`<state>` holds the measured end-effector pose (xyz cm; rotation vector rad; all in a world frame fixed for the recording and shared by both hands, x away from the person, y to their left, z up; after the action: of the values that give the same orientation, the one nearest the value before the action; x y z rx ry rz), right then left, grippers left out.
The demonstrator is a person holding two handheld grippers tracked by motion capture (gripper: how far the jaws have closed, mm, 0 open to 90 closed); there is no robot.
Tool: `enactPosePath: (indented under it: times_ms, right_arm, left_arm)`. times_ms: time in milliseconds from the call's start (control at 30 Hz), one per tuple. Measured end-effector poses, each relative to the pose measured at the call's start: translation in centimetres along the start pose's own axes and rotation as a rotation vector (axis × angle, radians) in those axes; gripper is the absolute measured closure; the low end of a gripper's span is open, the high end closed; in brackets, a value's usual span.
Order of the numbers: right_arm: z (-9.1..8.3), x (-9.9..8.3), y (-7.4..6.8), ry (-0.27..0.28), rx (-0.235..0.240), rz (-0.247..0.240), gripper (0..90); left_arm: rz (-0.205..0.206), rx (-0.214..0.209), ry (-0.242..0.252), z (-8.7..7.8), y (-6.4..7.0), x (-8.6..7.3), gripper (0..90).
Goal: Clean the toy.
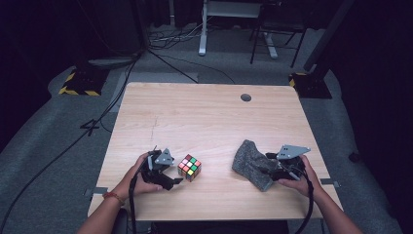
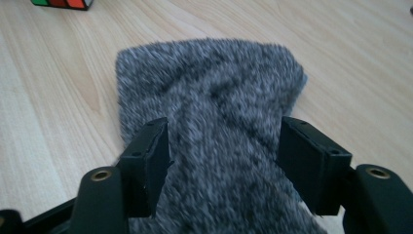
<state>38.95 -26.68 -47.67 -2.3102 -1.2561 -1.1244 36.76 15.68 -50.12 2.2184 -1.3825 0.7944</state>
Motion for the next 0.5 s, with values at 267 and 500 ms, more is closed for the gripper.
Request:
enactPosePath:
  times_ms: [267,500]
  right_arm:
    - [1.4,-1.7,1.0,-0.051,0.031,0.061,37.8]
    - [2.1,-2.2,1.0,-0.071,0.049,0.081,41.1]
  left_arm:
    - [-0.025,0.038,0.013,1.5,1.6,1.3,16.0]
    - [-0.059,0.017,0.057,2.9,0.9,3.0,15.9]
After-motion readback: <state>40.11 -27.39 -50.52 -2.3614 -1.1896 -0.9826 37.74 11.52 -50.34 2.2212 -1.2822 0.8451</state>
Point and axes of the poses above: each handheld gripper's, and its own axes: z roughly forward along the jaws, x roughly out of its top, y roughly to its right, the point moved 2 cm from there along z, roughly forward along the jaws, and after that the axes turned 3 degrees about -x, right-handed, at the moved point
